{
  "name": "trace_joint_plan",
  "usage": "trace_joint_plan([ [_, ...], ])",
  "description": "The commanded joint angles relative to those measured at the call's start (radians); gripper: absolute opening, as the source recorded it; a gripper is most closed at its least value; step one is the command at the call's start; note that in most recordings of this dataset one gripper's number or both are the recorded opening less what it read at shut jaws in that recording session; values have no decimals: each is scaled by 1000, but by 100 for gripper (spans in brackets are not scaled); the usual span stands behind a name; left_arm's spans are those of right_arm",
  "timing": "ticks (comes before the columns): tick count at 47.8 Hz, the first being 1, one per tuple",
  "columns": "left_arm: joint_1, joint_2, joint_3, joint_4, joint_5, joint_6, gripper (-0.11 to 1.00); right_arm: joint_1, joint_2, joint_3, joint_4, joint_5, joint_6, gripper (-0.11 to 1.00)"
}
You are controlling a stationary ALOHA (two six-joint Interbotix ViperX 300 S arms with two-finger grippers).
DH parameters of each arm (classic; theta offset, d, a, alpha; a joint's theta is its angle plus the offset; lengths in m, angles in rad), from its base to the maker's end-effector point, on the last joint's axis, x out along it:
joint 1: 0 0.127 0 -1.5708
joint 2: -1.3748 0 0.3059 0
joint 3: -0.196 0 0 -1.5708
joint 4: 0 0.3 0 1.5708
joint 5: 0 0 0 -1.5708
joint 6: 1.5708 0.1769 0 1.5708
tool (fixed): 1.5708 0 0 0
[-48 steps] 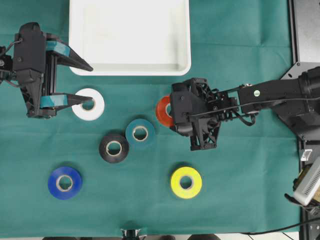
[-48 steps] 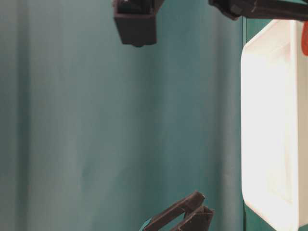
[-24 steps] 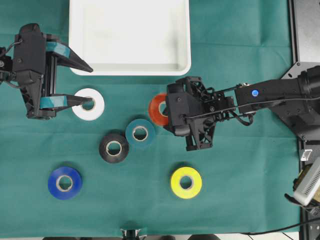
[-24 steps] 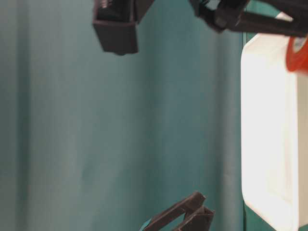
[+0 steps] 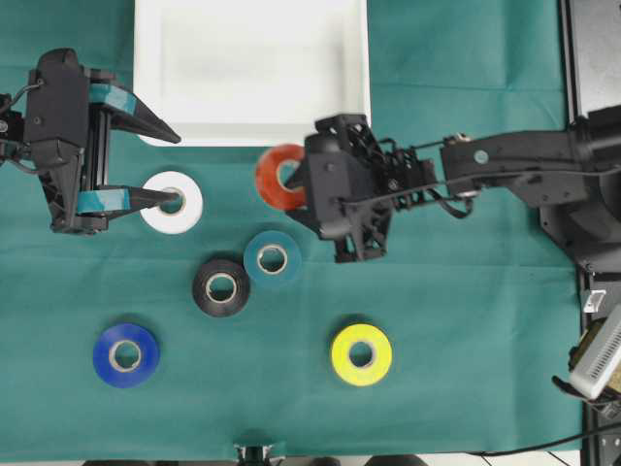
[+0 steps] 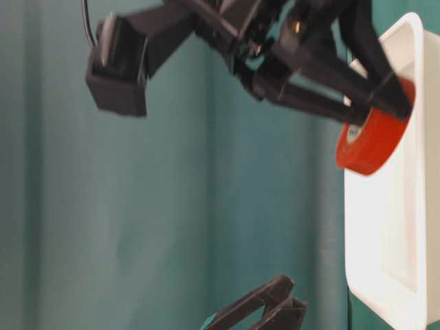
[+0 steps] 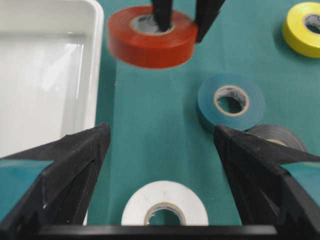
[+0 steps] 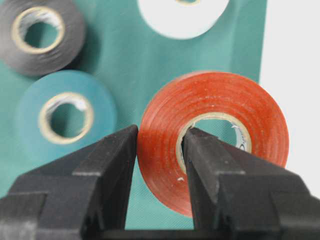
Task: Put the tape alternately from left to right into the white case.
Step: 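Carry the red-orange roll left into the white tray and release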
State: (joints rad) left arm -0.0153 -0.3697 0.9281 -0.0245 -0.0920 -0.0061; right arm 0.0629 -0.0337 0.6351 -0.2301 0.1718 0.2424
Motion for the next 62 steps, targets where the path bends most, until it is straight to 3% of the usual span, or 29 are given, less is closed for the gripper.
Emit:
trace_joint_plan([
  [1,-3,-8,-9,-2,-5,2,93,-21,12,-51,-25,-12,-2,2],
  [13,-3,-8,-5,-2,-5,2,93,-95,81,-115,-81,-12,-2,2],
  [30,-3,-9,0,-2,-5,2,93,-183,129,-132,-83,-14,-2,2],
  [62,-5,-9,-2,-2,-5,2,93,-206,141,-132,-86,-37,-3,2],
])
